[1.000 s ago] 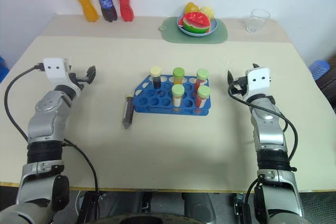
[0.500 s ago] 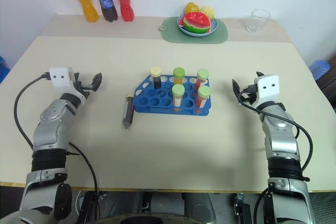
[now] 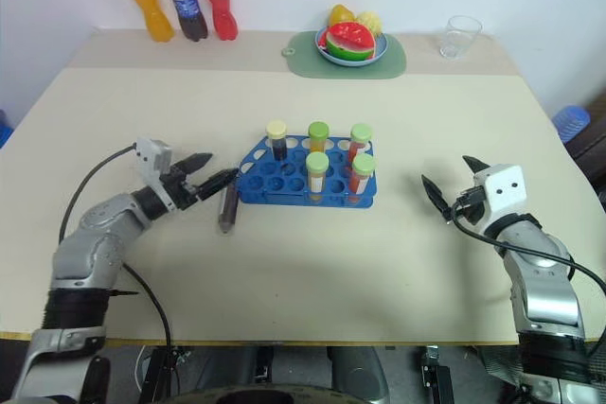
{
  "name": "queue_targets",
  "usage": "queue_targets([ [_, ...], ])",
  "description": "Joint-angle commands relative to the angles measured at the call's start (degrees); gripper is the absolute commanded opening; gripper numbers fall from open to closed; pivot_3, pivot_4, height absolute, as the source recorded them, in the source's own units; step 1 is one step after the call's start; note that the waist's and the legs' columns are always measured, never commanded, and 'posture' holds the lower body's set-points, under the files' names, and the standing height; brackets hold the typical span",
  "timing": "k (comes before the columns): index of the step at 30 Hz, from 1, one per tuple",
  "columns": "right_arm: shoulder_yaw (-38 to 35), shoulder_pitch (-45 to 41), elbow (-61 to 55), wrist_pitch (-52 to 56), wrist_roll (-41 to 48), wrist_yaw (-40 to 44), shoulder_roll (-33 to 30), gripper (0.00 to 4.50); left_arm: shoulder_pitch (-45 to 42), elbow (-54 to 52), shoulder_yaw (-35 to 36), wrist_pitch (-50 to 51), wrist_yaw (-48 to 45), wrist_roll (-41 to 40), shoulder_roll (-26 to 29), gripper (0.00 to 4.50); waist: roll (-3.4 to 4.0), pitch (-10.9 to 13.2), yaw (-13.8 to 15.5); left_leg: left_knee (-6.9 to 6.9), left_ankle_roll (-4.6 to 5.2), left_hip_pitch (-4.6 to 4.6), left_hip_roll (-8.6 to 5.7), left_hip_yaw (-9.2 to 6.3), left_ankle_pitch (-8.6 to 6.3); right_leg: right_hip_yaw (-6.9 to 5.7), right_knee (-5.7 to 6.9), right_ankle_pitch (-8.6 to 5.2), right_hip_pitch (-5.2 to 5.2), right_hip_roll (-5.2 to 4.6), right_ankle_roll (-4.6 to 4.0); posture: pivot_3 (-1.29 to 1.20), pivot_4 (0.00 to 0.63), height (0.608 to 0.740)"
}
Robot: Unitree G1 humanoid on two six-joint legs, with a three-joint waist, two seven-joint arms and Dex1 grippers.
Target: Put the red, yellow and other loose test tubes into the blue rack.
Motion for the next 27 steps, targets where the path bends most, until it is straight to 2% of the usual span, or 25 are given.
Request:
queue_targets([
  [1, -2.9, 1.0, -2.9, -0.1, 2.5, 3.5, -2.7, 4.50, -3.5, -9.5, 3.5, 14.1, 8.3, -5.7, 2.0, 4.49, 0.01, 0.0, 0.2, 0.01, 0.00, 0.01, 0.04, -0.02, 0.00, 0.01, 0.00, 0.00, 0.01, -0.03, 0.01, 0.00, 0.150, 0.740],
  [4, -2.7, 2.1, -2.7, -1.0, 2.2, 5.7, -4.3, 4.50, -7.7, -12.3, 9.3, 28.4, 16.0, -14.6, 0.8, 4.49, 0.00, 0.0, 0.2, 0.04, 0.00, 0.04, 0.02, -0.04, 0.00, 0.01, -0.02, 0.00, 0.07, -0.04, 0.02, 0.00, 0.150, 0.740],
  [6, -2.8, 2.5, -1.7, -1.9, 1.9, 7.0, -5.2, 4.50, -14.0, -12.5, 14.5, 47.1, 22.9, -16.9, -1.8, 4.49, -0.02, 0.0, 0.2, 0.05, 0.00, 0.04, -0.01, -0.06, 0.00, 0.00, -0.01, 0.00, 0.08, -0.03, 0.03, 0.00, 0.150, 0.740],
  [7, -2.8, 2.5, -1.3, -2.2, 1.8, 7.3, -5.3, 4.50, -16.7, -11.7, 16.2, 53.4, 25.6, -17.5, -2.9, 4.49, -0.03, 0.0, 0.1, 0.05, 0.01, 0.05, -0.06, -0.08, 0.00, -0.01, -0.01, 0.00, 0.10, -0.01, 0.03, 0.00, 0.150, 0.740],
  [8, -2.6, 2.3, -1.1, -2.3, 1.7, 7.4, -5.3, 4.50, -18.3, -9.3, 15.6, 56.8, 27.7, -20.2, -1.8, 4.49, -0.03, 0.0, 0.0, 0.06, 0.01, 0.08, -0.11, -0.08, 0.00, -0.02, -0.01, 0.00, 0.12, 0.01, 0.05, 0.00, 0.150, 0.740],
  [11, -1.9, 1.3, -0.7, -2.5, 1.4, 7.6, -4.9, 4.50, -21.3, -0.2, 10.3, 58.0, 35.6, -31.1, 3.3, 4.49, 0.00, 0.0, -0.4, 0.03, 0.00, 0.16, -0.12, -0.14, 0.00, 0.02, 0.07, -0.02, 0.11, 0.02, 0.05, 0.00, 0.150, 0.740],
  [16, -0.6, 2.7, -1.6, -5.6, 2.4, 13.1, -5.6, 4.50, -25.7, 13.4, -0.2, 58.0, 48.0, -50.3, 12.8, 4.49, -0.02, 0.0, -0.7, 0.00, -0.01, 0.16, -0.05, -0.16, 0.01, 0.07, 0.26, -0.06, -0.04, 0.04, -0.04, 0.00, 0.150, 0.740],
  [25, -0.2, 4.4, -2.5, -9.7, 7.6, 25.6, -7.0, 4.50, -32.1, 25.3, -13.9, 57.9, 62.7, -71.8, 19.5, 4.49, -0.02, 0.0, 0.2, 0.03, -0.06, 0.13, -0.22, -0.14, 0.03, 0.07, 0.24, -0.06, -0.02, -0.12, -0.03, 0.00, 0.150, 0.740],
  [27, -0.6, 4.3, -1.9, -9.5, 9.9, 29.6, -8.0, 4.50, -33.4, 26.5, -18.9, 56.6, 65.2, -78.0, 21.9, 4.49, -0.02, 0.1, 0.2, 0.02, -0.09, 0.13, -0.23, -0.15, 0.04, 0.07, 0.25, -0.07, -0.03, -0.12, -0.03, 0.00, 0.150, 0.740],
])
